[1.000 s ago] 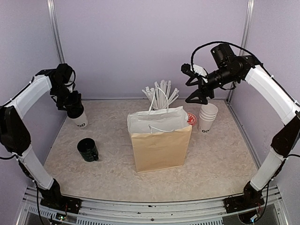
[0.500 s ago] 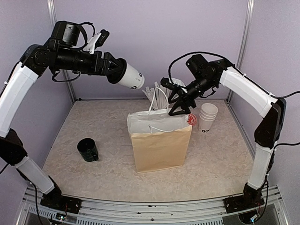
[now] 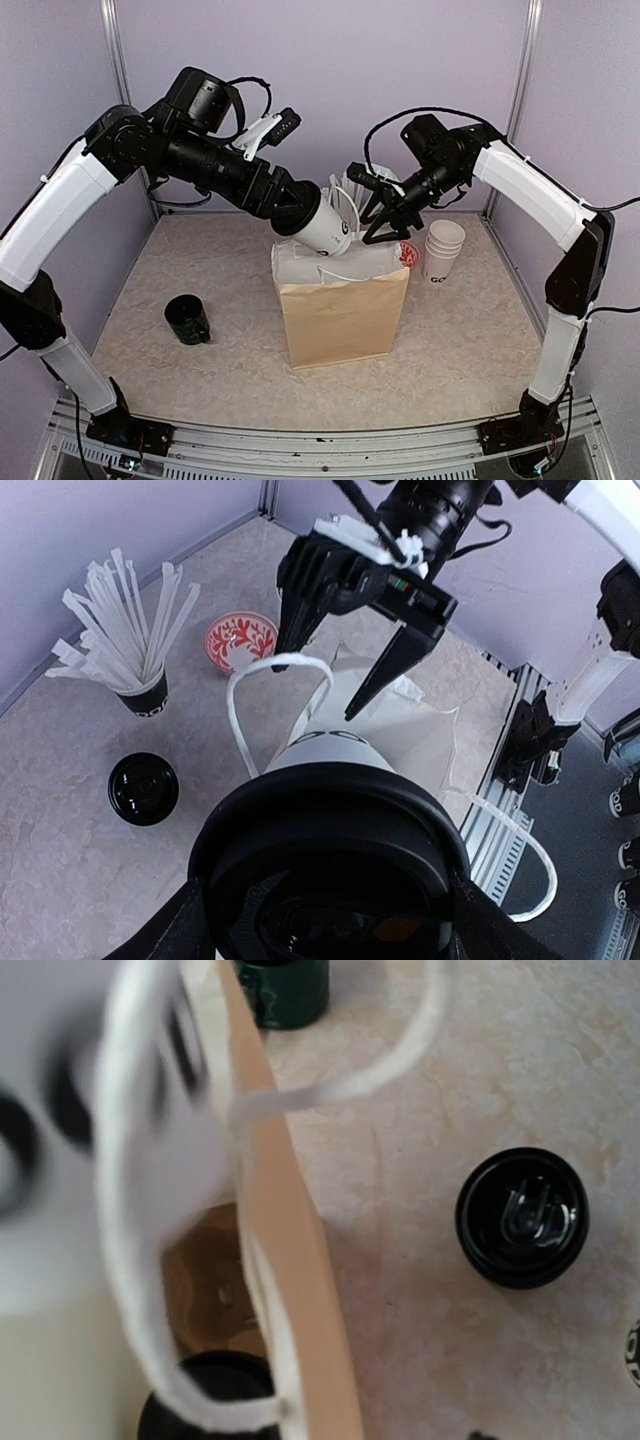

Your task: Pack the takeout coffee

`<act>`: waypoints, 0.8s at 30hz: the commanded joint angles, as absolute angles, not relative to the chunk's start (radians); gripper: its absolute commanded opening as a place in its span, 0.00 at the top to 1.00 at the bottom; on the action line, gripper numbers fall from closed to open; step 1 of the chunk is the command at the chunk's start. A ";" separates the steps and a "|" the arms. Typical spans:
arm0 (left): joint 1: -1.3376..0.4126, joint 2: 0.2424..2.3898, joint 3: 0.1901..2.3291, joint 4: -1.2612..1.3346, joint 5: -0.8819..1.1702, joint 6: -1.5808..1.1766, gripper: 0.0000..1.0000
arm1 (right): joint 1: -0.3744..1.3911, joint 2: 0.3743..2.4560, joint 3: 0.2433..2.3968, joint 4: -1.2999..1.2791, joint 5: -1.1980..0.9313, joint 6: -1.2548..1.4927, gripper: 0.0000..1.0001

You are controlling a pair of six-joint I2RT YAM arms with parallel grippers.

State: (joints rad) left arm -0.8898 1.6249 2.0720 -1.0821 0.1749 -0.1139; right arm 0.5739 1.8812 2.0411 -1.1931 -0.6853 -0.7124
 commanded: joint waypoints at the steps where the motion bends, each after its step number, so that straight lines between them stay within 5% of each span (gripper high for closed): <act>1: -0.908 1.640 2.033 -1.102 0.105 -0.078 0.43 | 0.583 1.862 2.056 -1.234 -0.718 -0.706 0.41; 12: -1.026 1.693 1.965 -1.116 -0.053 0.049 0.42 | 0.613 1.876 2.042 -1.244 -0.715 -0.744 0.58; 24: -1.111 1.688 1.923 -1.099 -0.083 0.164 0.41 | 0.655 1.851 1.996 -1.248 -0.734 -0.799 0.87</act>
State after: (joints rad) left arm -1.0878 1.6955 1.9366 -1.1084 -0.0578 0.1051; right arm 0.6300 1.8812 2.0220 -1.2301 -0.7158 -0.7780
